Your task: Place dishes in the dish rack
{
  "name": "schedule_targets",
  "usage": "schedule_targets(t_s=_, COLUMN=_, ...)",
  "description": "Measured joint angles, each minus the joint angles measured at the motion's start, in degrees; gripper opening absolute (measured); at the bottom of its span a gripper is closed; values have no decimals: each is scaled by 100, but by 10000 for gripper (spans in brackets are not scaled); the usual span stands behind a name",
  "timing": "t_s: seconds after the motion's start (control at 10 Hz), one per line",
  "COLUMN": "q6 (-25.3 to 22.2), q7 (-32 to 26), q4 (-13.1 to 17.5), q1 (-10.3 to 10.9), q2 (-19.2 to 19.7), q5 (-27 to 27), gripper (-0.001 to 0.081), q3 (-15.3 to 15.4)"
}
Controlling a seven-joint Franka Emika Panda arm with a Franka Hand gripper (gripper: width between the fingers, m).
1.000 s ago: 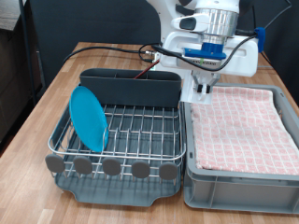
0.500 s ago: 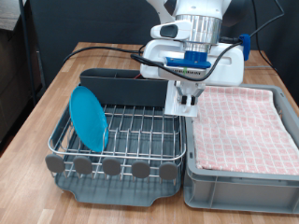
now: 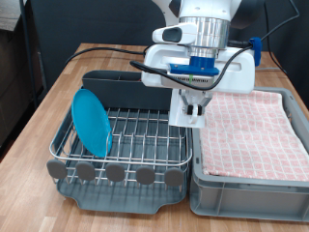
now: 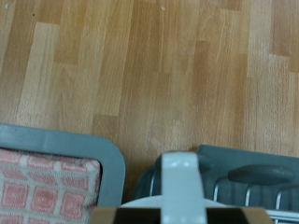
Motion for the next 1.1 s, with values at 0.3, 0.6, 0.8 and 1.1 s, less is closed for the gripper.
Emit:
schedule_targets(t_s=0.3, q6=16, q7=32, q4=260, q1=18, q2=190, q5=-2, gripper=71, q3=23)
schedule_targets(t_s=0.6, q6=81, q7=106, q4=469, q1=19, q2=442, q5=-2, gripper=71, q3=33)
schedule_targets(t_s=0.8, q6=178, q7=124, q4=594, q1=19, q2=630, q5=-3, gripper=71, q3=24)
schedule_targets(t_s=1.1, q6=194, q7=141, q4=786, q1=4, q2=890, q5=0, gripper=71, q3=5)
